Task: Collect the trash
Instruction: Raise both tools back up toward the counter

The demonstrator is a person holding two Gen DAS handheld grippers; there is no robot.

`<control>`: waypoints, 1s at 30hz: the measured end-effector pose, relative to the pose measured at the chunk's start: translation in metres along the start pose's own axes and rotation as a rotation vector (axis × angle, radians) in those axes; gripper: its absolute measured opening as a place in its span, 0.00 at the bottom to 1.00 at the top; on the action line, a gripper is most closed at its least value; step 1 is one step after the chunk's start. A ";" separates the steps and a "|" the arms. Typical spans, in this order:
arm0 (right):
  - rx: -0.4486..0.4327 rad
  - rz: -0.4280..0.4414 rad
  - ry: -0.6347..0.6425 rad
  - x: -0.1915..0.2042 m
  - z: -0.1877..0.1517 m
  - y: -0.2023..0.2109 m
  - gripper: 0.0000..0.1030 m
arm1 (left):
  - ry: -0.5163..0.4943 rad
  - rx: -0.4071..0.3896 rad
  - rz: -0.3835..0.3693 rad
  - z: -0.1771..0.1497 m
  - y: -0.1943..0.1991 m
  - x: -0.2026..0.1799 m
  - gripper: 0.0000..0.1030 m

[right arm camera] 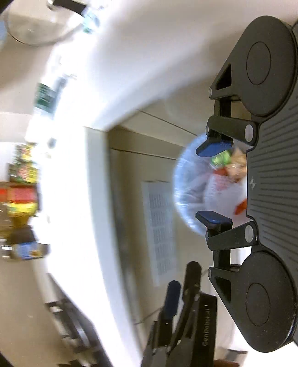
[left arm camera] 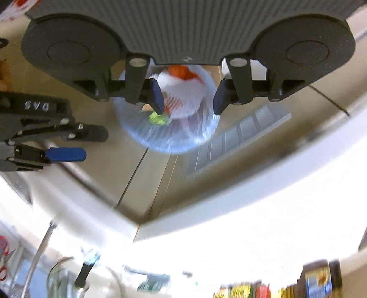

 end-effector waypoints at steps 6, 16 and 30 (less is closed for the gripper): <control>-0.147 -0.095 -0.063 -0.017 0.042 0.047 0.54 | -0.019 -0.113 -0.039 0.042 0.029 -0.001 0.48; -0.284 -0.290 -0.183 -0.102 0.087 0.079 0.61 | -0.040 -0.191 -0.054 0.105 0.022 -0.015 0.54; -0.275 -0.415 -0.268 -0.309 0.175 0.005 0.61 | 0.024 -0.197 0.032 0.215 -0.062 -0.044 0.60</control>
Point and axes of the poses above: each gripper's, at about its wrist camera, not at the fingertips, and y roughly against the way its jaws point, x to its left, z to its top, the point moved 6 cm from there along -y, roughly the way its jaws point, and after that the axes turned 8 degrees about z, right-handed, at the moved point
